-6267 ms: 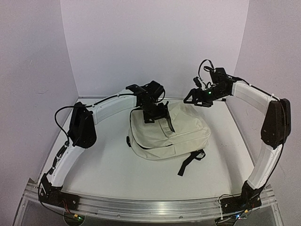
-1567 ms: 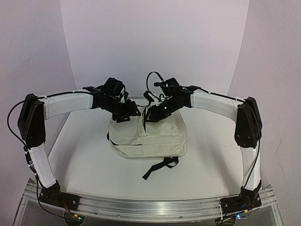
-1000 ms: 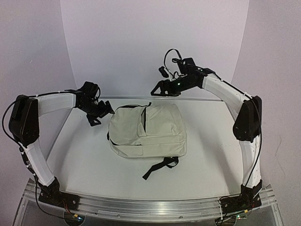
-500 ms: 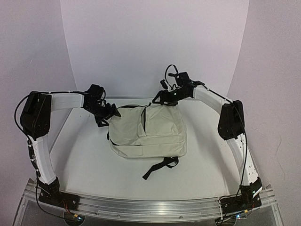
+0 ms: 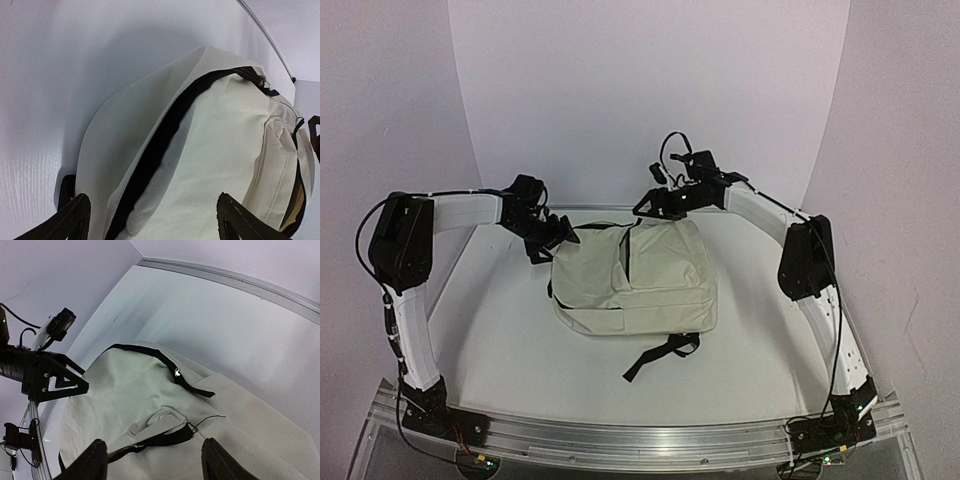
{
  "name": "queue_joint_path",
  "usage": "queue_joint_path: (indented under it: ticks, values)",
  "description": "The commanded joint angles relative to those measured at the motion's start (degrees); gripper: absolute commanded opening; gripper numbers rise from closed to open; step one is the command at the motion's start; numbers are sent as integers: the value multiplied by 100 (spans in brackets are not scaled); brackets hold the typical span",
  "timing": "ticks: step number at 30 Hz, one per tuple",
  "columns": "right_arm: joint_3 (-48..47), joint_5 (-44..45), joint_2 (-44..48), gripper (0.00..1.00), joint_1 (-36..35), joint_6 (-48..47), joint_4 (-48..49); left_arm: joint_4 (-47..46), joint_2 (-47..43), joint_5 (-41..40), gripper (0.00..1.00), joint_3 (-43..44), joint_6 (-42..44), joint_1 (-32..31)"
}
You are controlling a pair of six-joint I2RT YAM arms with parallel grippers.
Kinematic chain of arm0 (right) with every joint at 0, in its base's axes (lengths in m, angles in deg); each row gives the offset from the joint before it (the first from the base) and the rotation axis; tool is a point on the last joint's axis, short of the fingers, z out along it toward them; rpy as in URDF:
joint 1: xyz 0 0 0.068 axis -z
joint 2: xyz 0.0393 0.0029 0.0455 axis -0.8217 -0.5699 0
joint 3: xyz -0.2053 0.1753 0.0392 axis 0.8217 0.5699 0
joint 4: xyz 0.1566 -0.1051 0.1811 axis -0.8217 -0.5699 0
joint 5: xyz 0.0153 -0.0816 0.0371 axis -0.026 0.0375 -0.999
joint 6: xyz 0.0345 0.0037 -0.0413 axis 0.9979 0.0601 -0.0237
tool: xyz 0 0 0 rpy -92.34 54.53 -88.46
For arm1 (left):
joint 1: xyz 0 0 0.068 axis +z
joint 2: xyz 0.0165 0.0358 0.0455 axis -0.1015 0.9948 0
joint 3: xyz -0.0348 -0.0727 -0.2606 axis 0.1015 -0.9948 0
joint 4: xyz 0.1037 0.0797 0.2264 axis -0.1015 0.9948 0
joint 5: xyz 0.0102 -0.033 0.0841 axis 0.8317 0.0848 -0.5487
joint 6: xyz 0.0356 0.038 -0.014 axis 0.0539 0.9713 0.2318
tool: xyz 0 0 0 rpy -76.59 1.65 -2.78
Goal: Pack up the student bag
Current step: Zip the student bag at the center of the board.
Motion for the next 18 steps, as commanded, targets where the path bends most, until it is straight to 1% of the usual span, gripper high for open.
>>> queue_joint_path:
  ticks: [1, 3, 9, 11, 13, 14, 15, 18]
  values:
    - [285, 145, 89, 73, 53, -310, 154, 96, 129, -38, 84, 352, 170, 1]
    - [532, 21, 219, 74, 101, -288, 151, 82, 209, 96, 73, 401, 208, 0]
    - [1380, -656, 665, 72, 133, -137, 107, -205, 122, 505, 25, 358, 387, -7]
    - [1586, -816, 814, 71, 130, -32, 109, -283, -5, 654, 13, 324, 506, -22]
    - [1829, -953, 996, 69, 131, 26, 107, -356, -147, 685, 5, 292, 611, -60]
    - [1995, -998, 1115, 69, 124, 33, 107, -382, -225, 683, 2, 284, 681, -80]
    - [2216, -1037, 1238, 68, 111, 30, 107, -406, -325, 683, 0, 276, 767, -99]
    - [2708, -1075, 1628, 67, 93, 22, 111, -435, -542, 710, 0, 268, 972, -138]
